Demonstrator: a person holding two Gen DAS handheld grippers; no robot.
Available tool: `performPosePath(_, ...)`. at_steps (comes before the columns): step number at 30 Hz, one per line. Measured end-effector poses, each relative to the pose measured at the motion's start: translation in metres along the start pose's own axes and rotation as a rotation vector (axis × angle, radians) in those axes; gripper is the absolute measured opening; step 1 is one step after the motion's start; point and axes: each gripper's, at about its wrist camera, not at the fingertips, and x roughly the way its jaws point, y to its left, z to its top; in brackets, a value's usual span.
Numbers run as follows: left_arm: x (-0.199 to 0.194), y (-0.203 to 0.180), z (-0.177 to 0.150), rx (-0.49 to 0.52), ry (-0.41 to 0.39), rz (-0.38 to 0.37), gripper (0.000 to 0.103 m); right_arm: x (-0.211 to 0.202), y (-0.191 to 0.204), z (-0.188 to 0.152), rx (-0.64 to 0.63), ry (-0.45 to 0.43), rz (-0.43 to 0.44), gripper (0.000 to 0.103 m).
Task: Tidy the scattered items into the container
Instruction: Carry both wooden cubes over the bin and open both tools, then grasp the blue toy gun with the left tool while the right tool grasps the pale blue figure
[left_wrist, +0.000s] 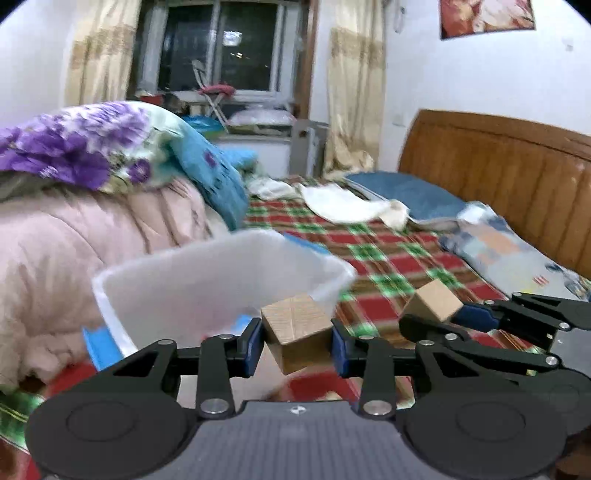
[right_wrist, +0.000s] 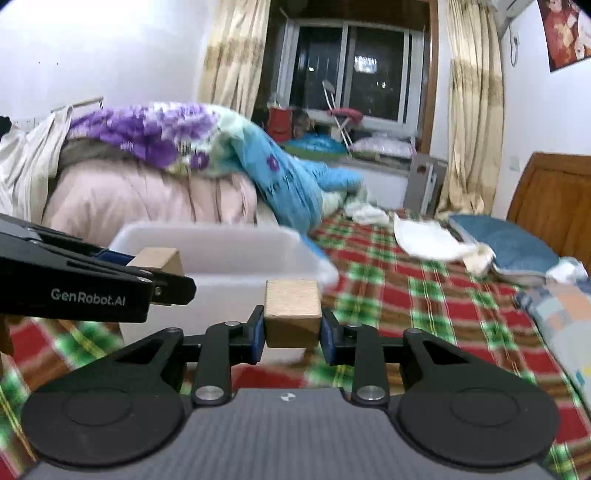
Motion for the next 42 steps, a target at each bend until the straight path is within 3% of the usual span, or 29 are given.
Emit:
performPosePath(6, 0.024, 0.034, 0.017, -0.022, 0.005, 0.077, 0.041, 0.037, 0.008, 0.027, 0.037, -0.022, 0.024, 0.033)
performPosePath(13, 0.066, 0.066, 0.01, -0.062, 0.055, 0.146, 0.041, 0.087, 0.03, 0.036, 0.044, 0.0, 0.06, 0.033)
performPosePath(19, 0.082, 0.073, -0.001, -0.024, 0.073, 0.174, 0.042, 0.119, 0.045, 0.035, -0.012, 0.023, 0.083, 0.033)
performPosePath(21, 0.084, 0.071, 0.0, -0.009, 0.085, 0.181, 0.043, 0.126, 0.047, 0.035, -0.016, 0.035, 0.083, 0.035)
performPosePath(23, 0.085, 0.07, 0.001, 0.003, 0.084, 0.203, 0.048, 0.128, 0.047, 0.035, -0.006, 0.031, 0.065, 0.049)
performPosePath(25, 0.082, 0.07, 0.001, 0.001, 0.076, 0.198, 0.066, 0.126, 0.042, 0.035, 0.017, 0.023, 0.06, 0.065)
performPosePath(26, 0.08, 0.071, 0.001, -0.004, 0.072, 0.2, 0.069, 0.123, 0.039, 0.036, 0.027, 0.016, 0.064, 0.073)
performPosePath(31, 0.066, 0.063, 0.003, 0.02, 0.049, 0.193, 0.07, 0.104, 0.033, 0.037, 0.024, -0.012, 0.049, 0.074)
performPosePath(37, 0.033, 0.033, 0.003, 0.099, 0.008, 0.173, 0.074, 0.054, 0.008, 0.024, 0.11, -0.081, 0.006, 0.087)
performPosePath(42, 0.009, 0.008, -0.007, 0.079, -0.009, 0.081, 0.075, 0.016, -0.016, 0.0, 0.104, -0.073, -0.02, 0.087)
